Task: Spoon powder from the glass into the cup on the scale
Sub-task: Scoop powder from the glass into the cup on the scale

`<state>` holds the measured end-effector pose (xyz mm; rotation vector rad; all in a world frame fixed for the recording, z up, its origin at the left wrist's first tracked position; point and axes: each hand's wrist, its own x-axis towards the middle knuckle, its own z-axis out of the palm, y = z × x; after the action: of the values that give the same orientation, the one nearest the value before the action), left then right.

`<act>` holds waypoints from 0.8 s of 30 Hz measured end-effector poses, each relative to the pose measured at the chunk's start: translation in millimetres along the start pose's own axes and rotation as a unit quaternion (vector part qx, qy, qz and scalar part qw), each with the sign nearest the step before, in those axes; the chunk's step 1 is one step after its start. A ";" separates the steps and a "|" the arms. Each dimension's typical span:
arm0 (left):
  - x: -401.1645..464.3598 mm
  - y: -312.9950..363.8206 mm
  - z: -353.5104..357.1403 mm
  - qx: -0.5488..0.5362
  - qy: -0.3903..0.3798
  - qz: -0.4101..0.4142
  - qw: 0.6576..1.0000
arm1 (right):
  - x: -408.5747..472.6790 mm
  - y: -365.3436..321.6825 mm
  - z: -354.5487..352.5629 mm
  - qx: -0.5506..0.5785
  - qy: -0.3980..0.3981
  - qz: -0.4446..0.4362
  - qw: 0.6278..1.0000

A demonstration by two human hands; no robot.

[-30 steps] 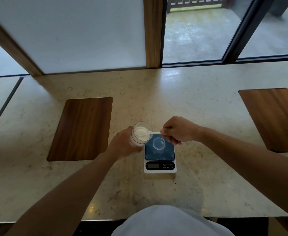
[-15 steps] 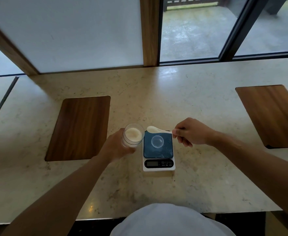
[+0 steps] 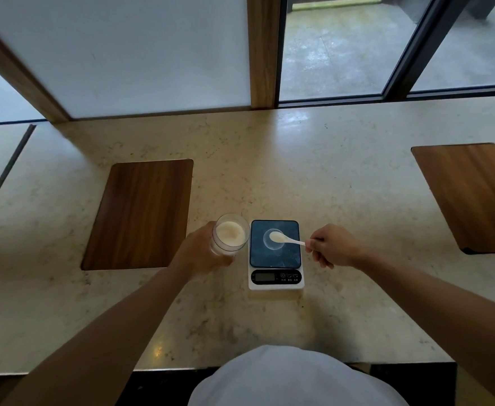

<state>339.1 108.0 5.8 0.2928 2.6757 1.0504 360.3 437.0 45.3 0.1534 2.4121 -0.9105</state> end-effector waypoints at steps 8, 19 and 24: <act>-0.6 -2.6 -0.3 0.009 -0.003 0.009 1.000 | 2.4 -7.0 7.9 -0.012 0.024 0.012 1.000; 0.7 -3.2 -1.3 0.006 -0.003 0.003 1.000 | 7.6 -9.8 10.4 -0.050 0.049 0.002 0.998; 0.7 -2.9 -1.1 0.009 -0.004 0.000 1.000 | 6.3 -11.2 8.7 -0.061 0.051 -0.005 0.997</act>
<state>337.9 105.5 4.5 0.2996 2.6797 1.0245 355.8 422.3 43.0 0.1461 2.5576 -0.7750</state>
